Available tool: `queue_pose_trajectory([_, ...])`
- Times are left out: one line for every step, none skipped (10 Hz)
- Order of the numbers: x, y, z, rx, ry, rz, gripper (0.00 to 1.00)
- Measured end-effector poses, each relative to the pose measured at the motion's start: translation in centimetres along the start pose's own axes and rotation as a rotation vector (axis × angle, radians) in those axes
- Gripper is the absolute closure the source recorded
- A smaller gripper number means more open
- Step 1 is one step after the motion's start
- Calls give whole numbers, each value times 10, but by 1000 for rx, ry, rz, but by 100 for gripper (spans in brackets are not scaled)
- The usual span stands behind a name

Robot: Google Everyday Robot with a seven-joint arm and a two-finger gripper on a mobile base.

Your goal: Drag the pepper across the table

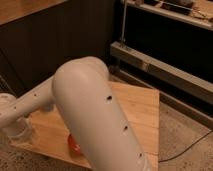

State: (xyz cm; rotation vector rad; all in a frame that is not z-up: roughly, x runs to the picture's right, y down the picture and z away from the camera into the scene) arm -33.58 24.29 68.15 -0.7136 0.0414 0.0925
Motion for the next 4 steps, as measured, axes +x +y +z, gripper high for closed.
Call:
queue_pose_trajectory([23, 0, -2, 7, 10, 93, 55])
queue_pose_trajectory([26, -1, -2, 8, 12, 106, 55])
queue_pose_trajectory([42, -7, -5, 11, 19, 191, 55])
queue_pose_trajectory([49, -12, -8, 16, 17, 241, 55])
